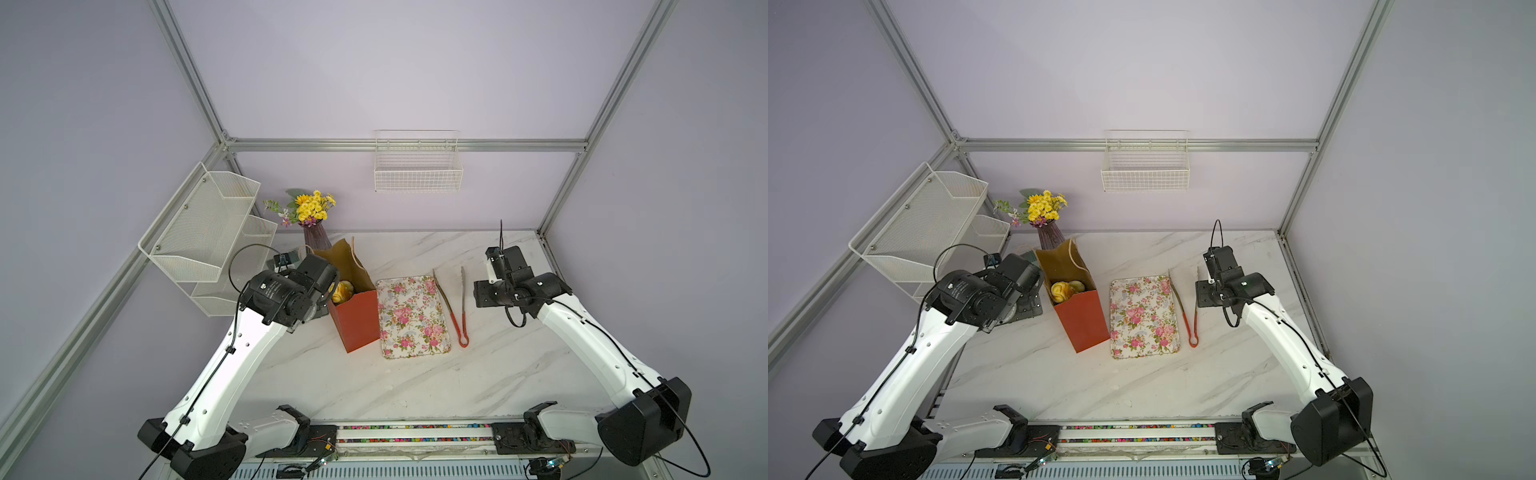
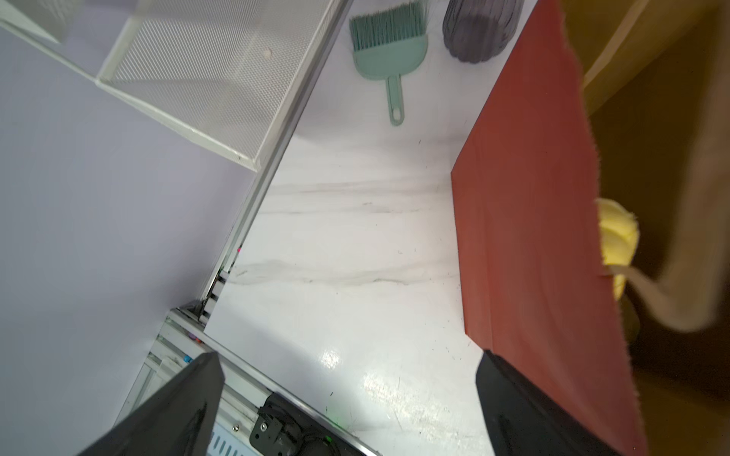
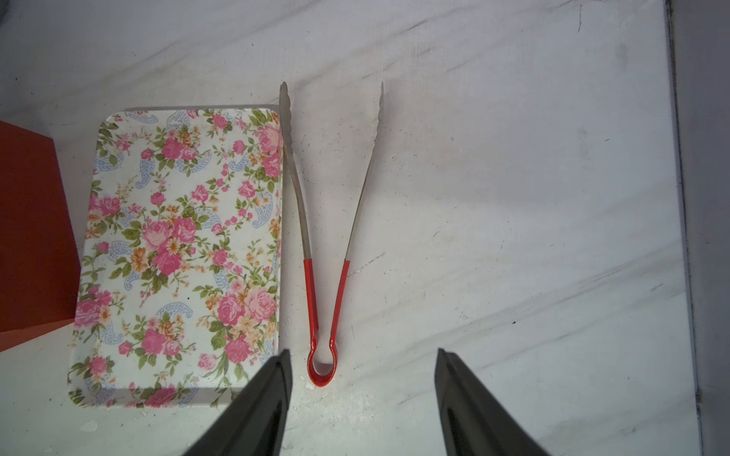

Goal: Pack bread into a paper bag
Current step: Reset both arms

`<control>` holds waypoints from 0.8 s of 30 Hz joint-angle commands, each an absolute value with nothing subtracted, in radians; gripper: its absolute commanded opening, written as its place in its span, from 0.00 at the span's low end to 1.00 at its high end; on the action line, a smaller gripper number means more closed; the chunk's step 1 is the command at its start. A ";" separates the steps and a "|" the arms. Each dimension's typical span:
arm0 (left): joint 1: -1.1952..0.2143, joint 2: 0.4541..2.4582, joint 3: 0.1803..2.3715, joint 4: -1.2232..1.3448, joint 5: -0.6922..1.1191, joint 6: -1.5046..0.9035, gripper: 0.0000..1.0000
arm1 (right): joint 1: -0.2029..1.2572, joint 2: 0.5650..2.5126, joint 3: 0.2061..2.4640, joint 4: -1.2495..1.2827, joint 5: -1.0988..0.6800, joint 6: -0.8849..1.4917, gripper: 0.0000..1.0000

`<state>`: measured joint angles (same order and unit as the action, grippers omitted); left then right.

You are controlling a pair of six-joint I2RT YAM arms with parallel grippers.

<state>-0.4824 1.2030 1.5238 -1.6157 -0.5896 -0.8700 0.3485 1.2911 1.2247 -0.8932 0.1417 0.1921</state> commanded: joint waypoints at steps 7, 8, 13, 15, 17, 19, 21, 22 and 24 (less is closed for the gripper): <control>-0.466 1.104 1.484 -1.561 -0.613 -0.961 1.00 | 0.344 1.231 1.212 -0.935 0.138 0.163 0.64; -0.465 1.091 1.475 -1.528 -0.612 -0.956 1.00 | 0.344 1.225 1.212 -0.935 0.132 0.163 0.64; -0.423 1.058 1.393 -1.409 -0.540 -0.959 1.00 | 0.344 1.208 1.210 -0.951 0.131 0.167 0.64; -0.411 1.075 1.363 -1.399 -0.514 -0.966 1.00 | 0.344 1.197 1.207 -0.957 0.129 0.170 0.64; -0.408 1.096 1.335 -1.387 -0.502 -0.973 1.00 | 0.344 1.189 1.208 -0.962 0.129 0.172 0.64; -0.402 1.117 1.306 -1.344 -0.500 -0.959 1.00 | 0.343 1.181 1.208 -0.965 0.125 0.176 0.64; -0.375 1.139 1.270 -1.280 -0.494 -0.935 1.00 | 0.344 1.176 1.209 -0.970 0.117 0.179 0.64; -0.343 1.154 1.246 -1.239 -0.470 -0.914 1.00 | 0.345 1.175 1.210 -0.972 0.111 0.182 0.64; -0.264 1.188 1.197 -1.171 -0.400 -0.884 1.00 | 0.345 1.168 1.215 -0.974 0.104 0.187 0.64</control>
<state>-0.3374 1.1637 1.2324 -1.3018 -0.4683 -0.9291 0.3485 1.1893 1.2118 -0.9562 0.1211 0.1764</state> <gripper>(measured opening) 0.997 0.639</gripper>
